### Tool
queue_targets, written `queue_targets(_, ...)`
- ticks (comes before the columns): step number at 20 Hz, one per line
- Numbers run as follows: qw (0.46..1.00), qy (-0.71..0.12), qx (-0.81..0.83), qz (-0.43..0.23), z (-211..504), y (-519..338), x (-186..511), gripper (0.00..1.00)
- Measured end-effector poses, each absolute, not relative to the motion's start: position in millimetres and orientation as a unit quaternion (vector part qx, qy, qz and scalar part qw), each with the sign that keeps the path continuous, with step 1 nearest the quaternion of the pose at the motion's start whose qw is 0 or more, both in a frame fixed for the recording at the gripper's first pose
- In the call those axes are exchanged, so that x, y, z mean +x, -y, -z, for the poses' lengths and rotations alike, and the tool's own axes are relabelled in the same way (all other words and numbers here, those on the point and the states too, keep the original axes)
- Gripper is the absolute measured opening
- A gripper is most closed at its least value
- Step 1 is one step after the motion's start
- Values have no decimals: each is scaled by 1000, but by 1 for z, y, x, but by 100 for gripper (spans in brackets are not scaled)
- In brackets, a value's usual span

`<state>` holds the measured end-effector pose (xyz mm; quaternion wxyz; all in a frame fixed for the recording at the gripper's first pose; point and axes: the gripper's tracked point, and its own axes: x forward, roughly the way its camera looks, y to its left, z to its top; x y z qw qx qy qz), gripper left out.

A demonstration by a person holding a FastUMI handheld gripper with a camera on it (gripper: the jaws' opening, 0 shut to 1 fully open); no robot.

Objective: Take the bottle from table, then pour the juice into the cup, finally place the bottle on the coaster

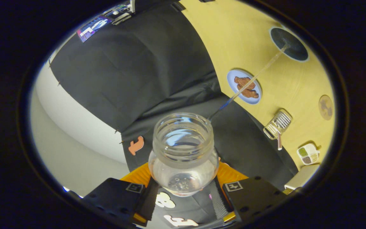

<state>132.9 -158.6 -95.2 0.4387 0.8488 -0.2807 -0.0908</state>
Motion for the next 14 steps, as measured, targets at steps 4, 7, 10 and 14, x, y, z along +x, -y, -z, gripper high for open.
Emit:
queue_targets(4, 436, 288, 848, 87, 85, 160, 131, 77)
queue_targets(7, 438, 288, 847, 84, 80, 158, 132, 77)
queue_targets(10, 451, 282, 842, 87, 84, 156, 133, 77)
queue_targets(14, 476, 266, 833, 97, 101, 153, 133, 77)
